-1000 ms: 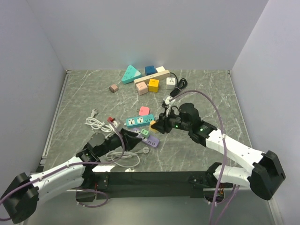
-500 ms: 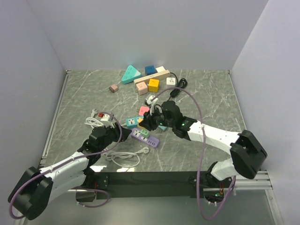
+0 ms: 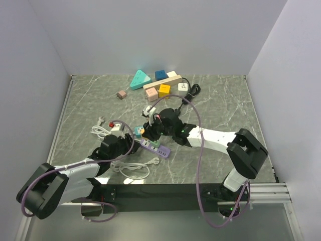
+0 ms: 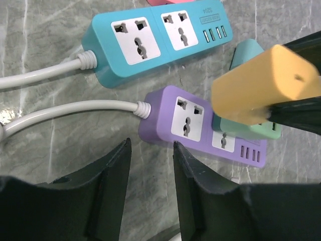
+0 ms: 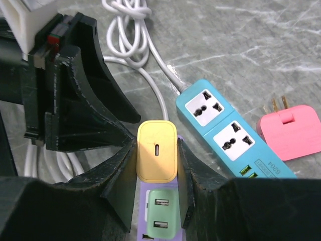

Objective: Insert the plug

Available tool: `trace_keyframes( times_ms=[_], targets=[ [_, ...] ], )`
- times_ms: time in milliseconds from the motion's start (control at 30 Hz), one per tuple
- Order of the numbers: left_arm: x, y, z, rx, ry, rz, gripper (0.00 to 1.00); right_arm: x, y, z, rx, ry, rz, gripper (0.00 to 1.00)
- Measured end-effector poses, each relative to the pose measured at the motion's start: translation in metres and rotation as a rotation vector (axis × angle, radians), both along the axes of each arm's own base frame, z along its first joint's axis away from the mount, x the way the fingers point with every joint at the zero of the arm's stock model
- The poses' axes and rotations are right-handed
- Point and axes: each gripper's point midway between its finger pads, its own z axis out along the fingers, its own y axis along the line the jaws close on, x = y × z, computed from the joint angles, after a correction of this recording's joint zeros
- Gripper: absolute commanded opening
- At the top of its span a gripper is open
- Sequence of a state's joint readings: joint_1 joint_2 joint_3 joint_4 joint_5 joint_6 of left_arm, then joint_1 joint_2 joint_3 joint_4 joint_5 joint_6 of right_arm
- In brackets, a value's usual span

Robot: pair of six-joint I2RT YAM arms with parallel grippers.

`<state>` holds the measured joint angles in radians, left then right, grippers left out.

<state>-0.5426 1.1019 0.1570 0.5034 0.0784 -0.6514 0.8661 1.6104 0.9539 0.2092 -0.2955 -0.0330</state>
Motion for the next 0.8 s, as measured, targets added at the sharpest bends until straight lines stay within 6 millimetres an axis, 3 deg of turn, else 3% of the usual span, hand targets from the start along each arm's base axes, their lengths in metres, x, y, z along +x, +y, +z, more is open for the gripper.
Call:
trace_keyframes(
  times_ms=[333,800],
  targets=[
    [0.006,-0.003,-0.005,0.006,0.006,-0.002,0.45,0.004,-0.002,-0.033,-0.076,0.009,0.003,0.00],
    [0.014,-0.006,-0.007,0.006,0.006,0.002,0.45,0.011,-0.008,-0.038,-0.065,0.008,-0.008,0.00]
  ],
)
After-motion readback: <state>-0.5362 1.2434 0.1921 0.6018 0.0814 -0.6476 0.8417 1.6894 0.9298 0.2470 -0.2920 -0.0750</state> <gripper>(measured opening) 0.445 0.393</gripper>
